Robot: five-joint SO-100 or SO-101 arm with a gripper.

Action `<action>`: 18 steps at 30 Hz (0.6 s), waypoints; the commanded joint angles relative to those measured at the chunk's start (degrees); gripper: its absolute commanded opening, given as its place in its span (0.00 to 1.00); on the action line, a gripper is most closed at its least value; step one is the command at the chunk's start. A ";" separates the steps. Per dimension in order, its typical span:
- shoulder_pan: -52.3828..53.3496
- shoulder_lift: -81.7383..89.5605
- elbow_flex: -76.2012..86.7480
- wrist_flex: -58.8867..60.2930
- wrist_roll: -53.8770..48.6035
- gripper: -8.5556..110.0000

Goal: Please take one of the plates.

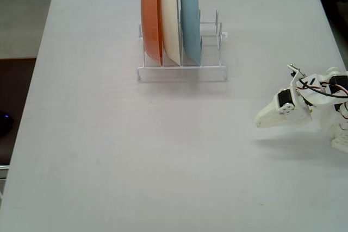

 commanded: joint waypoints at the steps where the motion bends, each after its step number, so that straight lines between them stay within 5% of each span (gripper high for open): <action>1: 0.35 1.76 -0.18 0.09 -0.26 0.07; 18: 0.35 1.76 -0.18 0.18 0.09 0.07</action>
